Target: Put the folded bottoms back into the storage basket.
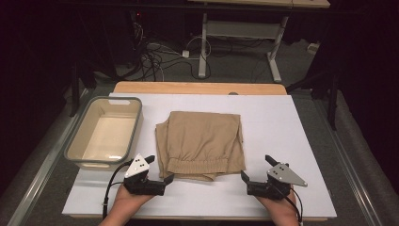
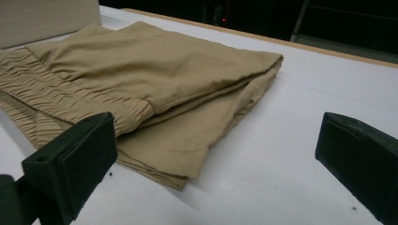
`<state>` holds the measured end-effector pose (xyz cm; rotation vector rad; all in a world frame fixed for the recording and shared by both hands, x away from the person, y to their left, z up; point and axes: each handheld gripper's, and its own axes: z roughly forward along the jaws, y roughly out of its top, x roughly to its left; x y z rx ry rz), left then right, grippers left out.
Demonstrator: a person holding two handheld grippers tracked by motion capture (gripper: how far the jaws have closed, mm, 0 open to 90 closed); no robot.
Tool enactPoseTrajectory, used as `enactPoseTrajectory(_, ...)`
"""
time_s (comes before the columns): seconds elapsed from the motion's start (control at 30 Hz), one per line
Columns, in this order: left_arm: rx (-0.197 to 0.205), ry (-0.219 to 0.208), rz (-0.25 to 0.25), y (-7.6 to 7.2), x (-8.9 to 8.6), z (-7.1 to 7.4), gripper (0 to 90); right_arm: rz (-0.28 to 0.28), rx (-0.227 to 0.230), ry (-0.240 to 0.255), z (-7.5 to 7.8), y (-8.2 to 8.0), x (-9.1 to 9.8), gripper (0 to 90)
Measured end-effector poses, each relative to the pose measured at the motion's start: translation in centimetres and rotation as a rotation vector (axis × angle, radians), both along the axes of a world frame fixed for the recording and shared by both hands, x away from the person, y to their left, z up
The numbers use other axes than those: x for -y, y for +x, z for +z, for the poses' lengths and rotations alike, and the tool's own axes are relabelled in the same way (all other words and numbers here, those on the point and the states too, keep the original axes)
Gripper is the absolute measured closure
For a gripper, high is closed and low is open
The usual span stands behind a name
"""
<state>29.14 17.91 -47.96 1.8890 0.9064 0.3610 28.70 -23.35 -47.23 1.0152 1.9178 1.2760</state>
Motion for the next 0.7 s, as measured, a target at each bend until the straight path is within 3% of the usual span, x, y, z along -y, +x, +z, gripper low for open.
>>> enactPoseTrajectory(0.13, -0.002, -0.002, 0.010, 0.1, -0.4, 0.0, 8.1, 0.006, -0.016, -0.008, 0.0, 0.2, -0.2, 0.7)
enactPoseTrajectory(0.2, 0.006, 0.001, 0.015, 0.0, -0.5, 0.1, 16.8, 0.014, -0.033, -0.015, 0.0, 0.4, -0.4, 1.8)
enactPoseTrajectory(0.23, 0.023, -0.004, 0.013, -0.2, -0.6, 0.1, 29.7, 0.019, -0.048, -0.020, 0.0, 0.6, -0.6, 4.0)
enactPoseTrajectory(0.33, 0.027, 0.008, 0.006, -0.2, -0.4, 0.0, 41.2, 0.022, -0.075, -0.033, 0.0, 1.0, -1.0, 10.3)
enactPoseTrajectory(0.43, 0.016, 0.036, -0.001, 0.2, -0.3, -0.4, 45.2, 0.025, -0.096, -0.034, 0.0, 1.3, -1.2, 15.4)
enactPoseTrajectory(0.53, 0.014, 0.046, -0.014, 0.3, -0.1, -0.5, 50.6, 0.022, -0.159, -0.051, -0.2, 2.2, -1.8, 26.9)
enactPoseTrajectory(0.63, 0.014, 0.067, -0.026, 0.2, 0.1, -0.6, 52.0, 0.032, -0.182, -0.049, -0.4, 2.4, -2.0, 32.5)
enactPoseTrajectory(0.7, 0.011, 0.069, -0.028, 0.2, 0.2, -0.6, 52.5, 0.036, -0.216, -0.081, -0.7, 2.7, -2.4, 38.0)
